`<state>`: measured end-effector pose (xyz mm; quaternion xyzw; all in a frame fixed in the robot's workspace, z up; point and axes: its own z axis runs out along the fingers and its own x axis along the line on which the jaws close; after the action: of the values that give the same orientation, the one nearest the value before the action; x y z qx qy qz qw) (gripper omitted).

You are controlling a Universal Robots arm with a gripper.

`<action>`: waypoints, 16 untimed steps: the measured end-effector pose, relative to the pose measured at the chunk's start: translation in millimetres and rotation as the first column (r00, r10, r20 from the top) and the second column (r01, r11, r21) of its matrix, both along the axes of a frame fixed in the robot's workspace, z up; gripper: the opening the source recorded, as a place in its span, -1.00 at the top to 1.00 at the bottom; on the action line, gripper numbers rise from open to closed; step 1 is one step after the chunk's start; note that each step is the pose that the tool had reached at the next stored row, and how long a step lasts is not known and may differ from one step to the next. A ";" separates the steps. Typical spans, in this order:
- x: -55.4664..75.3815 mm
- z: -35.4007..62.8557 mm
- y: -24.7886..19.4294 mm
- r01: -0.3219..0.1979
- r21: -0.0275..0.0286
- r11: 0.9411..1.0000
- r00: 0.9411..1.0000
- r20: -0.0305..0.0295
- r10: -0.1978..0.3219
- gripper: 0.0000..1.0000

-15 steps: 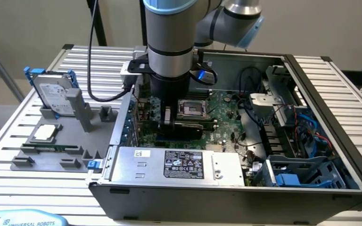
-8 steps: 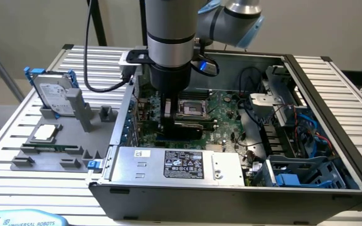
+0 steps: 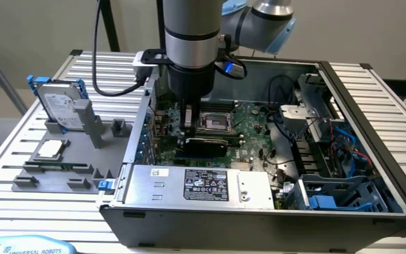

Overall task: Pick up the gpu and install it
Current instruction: 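Insert the gpu into the slot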

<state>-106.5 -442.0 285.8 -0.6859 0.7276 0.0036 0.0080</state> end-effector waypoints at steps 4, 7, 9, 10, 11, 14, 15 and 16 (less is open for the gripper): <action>0.0 0.0 3.2 0.000 0.000 1.000 1.000 0.000 0.000 0.74; 0.0 -0.1 4.8 0.000 0.000 1.000 1.000 0.000 0.000 0.79; 0.0 -0.4 5.8 0.000 0.000 1.000 1.000 0.000 0.000 0.79; 0.1 -0.6 5.9 0.000 0.000 1.000 1.000 0.000 0.000 0.79; 0.0 -0.9 5.9 0.000 0.000 1.000 1.000 0.000 0.000 0.79; -0.1 -2.8 6.0 0.000 -0.001 1.000 1.000 0.000 0.000 0.79; -0.1 -3.9 6.0 0.000 -0.001 1.000 1.000 0.000 0.000 0.79; -0.1 -5.3 6.0 0.000 -0.001 1.000 1.000 0.000 0.000 0.79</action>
<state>-106.5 -436.0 280.5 -0.6860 0.7276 0.0032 0.0076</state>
